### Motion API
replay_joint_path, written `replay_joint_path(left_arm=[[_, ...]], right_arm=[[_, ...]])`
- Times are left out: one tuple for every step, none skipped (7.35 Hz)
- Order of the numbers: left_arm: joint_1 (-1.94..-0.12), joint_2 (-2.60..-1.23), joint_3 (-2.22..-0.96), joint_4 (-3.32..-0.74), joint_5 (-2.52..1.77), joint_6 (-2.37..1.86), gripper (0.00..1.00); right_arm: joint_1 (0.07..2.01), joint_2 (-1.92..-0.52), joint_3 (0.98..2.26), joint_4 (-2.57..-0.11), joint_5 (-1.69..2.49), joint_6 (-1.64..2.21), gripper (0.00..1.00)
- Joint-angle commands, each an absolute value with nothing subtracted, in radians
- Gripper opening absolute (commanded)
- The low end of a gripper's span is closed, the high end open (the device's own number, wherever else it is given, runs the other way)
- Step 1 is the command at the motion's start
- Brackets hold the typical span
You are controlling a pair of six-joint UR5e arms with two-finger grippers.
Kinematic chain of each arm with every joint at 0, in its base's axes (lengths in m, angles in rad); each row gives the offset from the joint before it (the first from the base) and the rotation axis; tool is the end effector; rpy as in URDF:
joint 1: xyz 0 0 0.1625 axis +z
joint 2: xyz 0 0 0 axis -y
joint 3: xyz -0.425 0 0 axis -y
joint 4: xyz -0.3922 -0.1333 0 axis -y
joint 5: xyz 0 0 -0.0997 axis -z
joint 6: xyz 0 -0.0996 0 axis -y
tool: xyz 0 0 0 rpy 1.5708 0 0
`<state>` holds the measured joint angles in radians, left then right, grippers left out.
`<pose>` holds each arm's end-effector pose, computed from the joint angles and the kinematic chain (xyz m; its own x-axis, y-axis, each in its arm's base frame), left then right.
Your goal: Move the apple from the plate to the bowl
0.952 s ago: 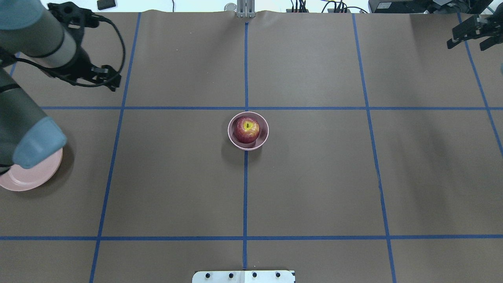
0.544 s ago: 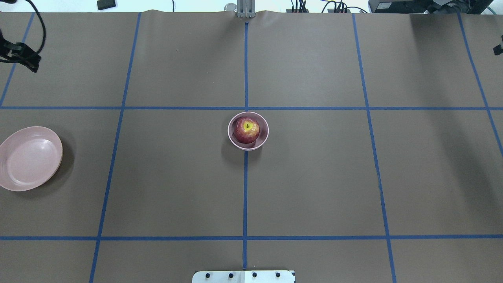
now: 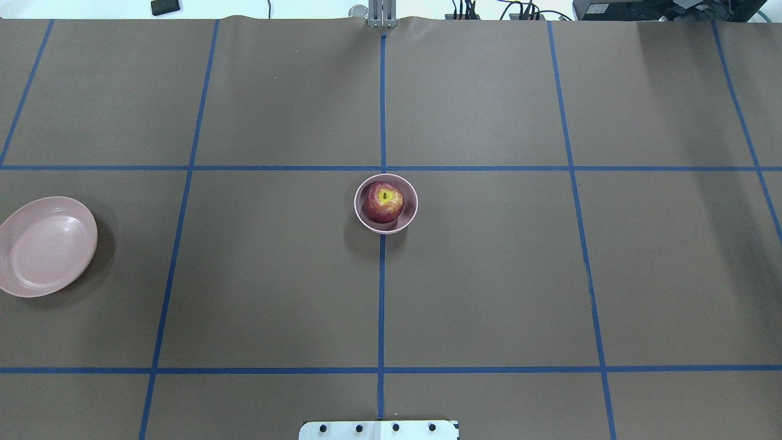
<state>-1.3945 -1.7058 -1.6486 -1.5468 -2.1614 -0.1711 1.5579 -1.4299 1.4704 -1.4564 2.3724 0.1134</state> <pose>0.0205 -0.5591 0.5633 0.8171 0.0803 -0.5709 -0.0336 0.9952 0.0918 0.0545 -0.5615 0.6205 0.6911 -0.0072 0.7228 -0.0659 0.9952 0.0730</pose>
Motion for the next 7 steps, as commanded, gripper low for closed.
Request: replay_joint_path(left_arm=[[-1.503,-1.669,-1.56,-1.649,-2.196,-0.085,0.98],[-1.508,-1.631,-1.56,-1.654,-2.3,-0.084,0.98],[-1.543,-1.626,-1.563,-1.652,-2.351,-0.084,0.98],[-1.567,-1.615,-1.574,-1.646,-2.361,-0.084,0.98],[-1.569,-1.618,-1.568,-1.641,-2.352,-0.084,0.98],[-1.569,-1.614,-1.569,-1.641,-2.35,-0.086,0.98],[-1.569,-1.612,-1.566,-1.643,-2.352,-0.087,0.98]], right_arm=[[1.56,-1.44,1.474,-1.466,2.275,0.094,1.0],[1.56,-1.453,1.474,-1.466,2.279,0.095,1.0],[1.56,-1.468,1.479,-1.468,2.298,0.095,1.0],[1.56,-1.477,1.48,-1.468,2.328,0.097,1.0],[1.56,-1.471,1.489,-1.474,2.336,0.112,1.0],[1.559,-1.457,1.537,-1.549,2.336,0.113,1.0],[1.555,-1.438,1.625,-1.703,2.336,0.114,1.0]])
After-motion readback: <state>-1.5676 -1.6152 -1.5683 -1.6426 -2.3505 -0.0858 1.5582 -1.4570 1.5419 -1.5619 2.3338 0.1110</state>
